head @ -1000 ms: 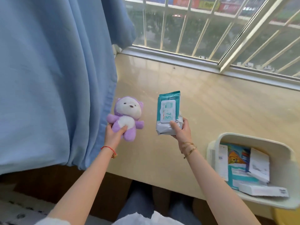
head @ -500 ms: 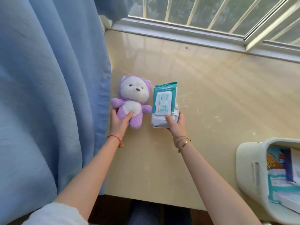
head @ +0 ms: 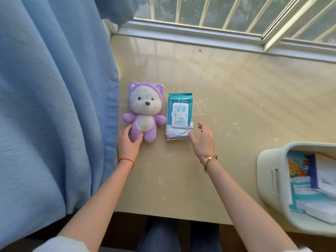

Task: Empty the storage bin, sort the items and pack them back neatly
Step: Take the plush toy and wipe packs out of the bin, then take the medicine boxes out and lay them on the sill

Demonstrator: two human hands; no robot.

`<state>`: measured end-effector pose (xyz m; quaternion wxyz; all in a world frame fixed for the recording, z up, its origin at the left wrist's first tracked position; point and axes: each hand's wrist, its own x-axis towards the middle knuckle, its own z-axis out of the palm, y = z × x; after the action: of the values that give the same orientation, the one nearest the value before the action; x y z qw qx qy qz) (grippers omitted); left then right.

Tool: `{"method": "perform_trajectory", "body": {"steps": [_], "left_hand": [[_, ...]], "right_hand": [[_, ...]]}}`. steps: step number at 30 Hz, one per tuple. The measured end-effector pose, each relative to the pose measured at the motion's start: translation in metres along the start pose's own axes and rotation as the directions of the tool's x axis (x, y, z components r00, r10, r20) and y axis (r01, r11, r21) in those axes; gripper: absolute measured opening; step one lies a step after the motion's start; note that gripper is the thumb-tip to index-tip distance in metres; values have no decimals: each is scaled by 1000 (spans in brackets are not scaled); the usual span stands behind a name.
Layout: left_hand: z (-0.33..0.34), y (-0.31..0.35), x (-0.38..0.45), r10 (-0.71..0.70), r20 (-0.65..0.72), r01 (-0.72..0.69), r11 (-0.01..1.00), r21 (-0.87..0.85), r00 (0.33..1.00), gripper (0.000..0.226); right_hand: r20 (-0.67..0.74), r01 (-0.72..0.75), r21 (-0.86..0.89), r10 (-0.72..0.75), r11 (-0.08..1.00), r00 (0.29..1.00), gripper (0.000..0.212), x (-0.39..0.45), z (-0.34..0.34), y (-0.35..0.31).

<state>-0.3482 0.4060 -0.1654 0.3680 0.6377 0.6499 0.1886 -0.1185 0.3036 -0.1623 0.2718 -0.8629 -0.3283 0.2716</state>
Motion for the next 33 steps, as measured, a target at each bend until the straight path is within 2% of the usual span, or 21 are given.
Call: {"method": "perform_trajectory", "body": {"steps": [5,9,16,21,26,33], "left_hand": [[-14,34,-56,164,-12,-161,978,135,986,36],[-10,72,-112,297,65,-305,933,191,952,35],[40,165,-227,398,104,-411,889,199,911,33],[101,219,-293,452,126,-468,867,171,883,33],[164,255,-339,454,162,-477,866,148,876,35],[248,284,-361,333,272,-386,906,174,903,38]], "right_hand": [[-41,215,-161,-224,963,974,41,-46,-66,20],[-64,273,-231,-295,934,954,39,-92,-132,49],[-86,321,-290,-359,901,929,38,-144,-261,131],[-116,248,-281,-290,927,950,39,-152,-337,210],[-136,201,-275,-245,940,960,37,-144,-383,274],[-77,48,-228,-67,973,995,43,-104,-400,322]]}}
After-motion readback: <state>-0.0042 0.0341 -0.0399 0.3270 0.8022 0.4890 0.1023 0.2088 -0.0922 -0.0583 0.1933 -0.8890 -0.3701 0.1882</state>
